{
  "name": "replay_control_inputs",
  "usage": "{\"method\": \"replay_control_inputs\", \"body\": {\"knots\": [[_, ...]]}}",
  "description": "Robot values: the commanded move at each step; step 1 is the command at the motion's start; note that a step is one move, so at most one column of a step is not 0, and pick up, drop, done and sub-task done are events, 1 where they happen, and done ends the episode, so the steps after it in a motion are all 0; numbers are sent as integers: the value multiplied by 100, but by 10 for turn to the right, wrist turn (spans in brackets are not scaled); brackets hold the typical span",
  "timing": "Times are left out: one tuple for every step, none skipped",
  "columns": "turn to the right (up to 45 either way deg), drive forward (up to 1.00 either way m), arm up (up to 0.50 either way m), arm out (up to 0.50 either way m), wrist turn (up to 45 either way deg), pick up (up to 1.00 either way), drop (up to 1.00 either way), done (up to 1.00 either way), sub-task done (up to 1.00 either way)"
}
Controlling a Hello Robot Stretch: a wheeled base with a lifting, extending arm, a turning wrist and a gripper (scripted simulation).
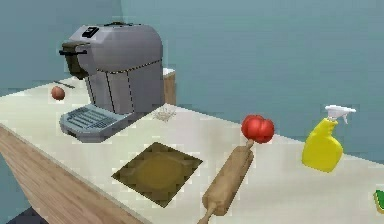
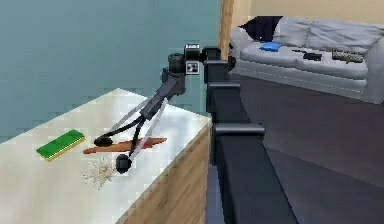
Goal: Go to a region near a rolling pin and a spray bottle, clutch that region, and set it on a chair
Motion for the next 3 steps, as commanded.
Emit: {"method": "replay_control_inputs", "body": {"knots": [[0, 0, 0, 0, 450, 0, 0, 0, 0], [0, 0, 0, 0, 60, 0, 0, 0, 0], [0, 0, -12, 0, 0, 0, 0, 0, 0]]}}
